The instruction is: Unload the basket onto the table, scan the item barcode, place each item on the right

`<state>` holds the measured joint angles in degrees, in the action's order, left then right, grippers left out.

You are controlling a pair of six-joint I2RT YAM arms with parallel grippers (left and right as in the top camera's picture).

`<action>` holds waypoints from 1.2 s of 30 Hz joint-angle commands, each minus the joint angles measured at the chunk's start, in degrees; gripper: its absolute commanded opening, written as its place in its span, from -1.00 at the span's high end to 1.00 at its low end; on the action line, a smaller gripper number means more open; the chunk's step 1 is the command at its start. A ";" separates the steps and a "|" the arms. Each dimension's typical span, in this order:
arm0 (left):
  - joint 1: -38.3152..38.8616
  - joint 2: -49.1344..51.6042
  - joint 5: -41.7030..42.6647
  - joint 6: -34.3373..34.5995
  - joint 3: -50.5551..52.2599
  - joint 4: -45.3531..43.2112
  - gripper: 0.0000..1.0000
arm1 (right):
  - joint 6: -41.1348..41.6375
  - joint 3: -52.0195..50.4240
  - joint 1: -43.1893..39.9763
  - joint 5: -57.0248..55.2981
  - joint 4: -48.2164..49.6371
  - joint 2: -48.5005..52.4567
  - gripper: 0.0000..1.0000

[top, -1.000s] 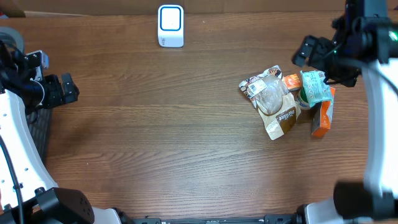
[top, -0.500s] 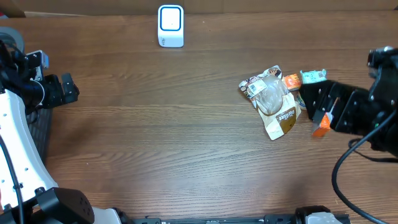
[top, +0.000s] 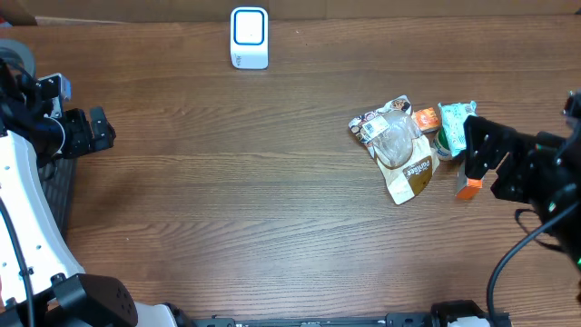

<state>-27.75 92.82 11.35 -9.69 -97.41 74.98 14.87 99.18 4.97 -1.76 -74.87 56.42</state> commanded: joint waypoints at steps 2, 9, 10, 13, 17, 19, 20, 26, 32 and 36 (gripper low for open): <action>0.39 -0.31 0.48 -1.49 0.02 -0.09 -0.99 | -0.33 -16.41 0.09 -2.27 10.67 -10.32 -0.99; 0.39 -0.31 0.48 -1.51 0.02 -0.09 -0.99 | 0.11 -47.91 0.04 -1.42 37.33 -27.69 -1.00; 0.39 -0.31 0.48 -1.49 0.02 -0.09 -0.99 | 0.11 -51.71 0.04 -0.85 40.30 -29.79 -1.00; 0.39 -0.31 0.50 -1.49 0.02 -0.09 -0.99 | 0.11 -63.73 0.04 1.14 49.77 -36.26 -1.00; 0.39 -0.31 0.48 -1.51 0.02 -0.09 -0.99 | 0.13 -77.09 0.07 3.08 60.87 -43.08 -1.00; 0.39 -0.31 0.48 -1.49 0.02 -0.09 -0.99 | 0.15 -82.47 0.07 3.41 64.96 -46.14 -0.99; 0.39 -0.31 0.48 -1.51 0.02 -0.09 -0.99 | 0.17 -84.72 0.13 3.41 66.49 -47.60 -1.00; 0.39 -0.28 0.48 -1.49 0.02 -0.09 -0.99 | 0.11 -92.61 0.22 3.32 69.22 -53.70 -0.99; 0.39 -0.31 0.48 -1.51 0.02 -0.09 -0.99 | 0.11 -98.73 0.22 3.37 70.16 -56.30 -1.00; 0.39 -0.31 0.48 -1.51 0.02 -0.11 -0.99 | 0.15 -98.73 0.22 3.61 70.25 -56.30 -1.00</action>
<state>-27.75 92.82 11.38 -10.11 -97.41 74.96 14.98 1.04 4.97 1.32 -5.10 0.84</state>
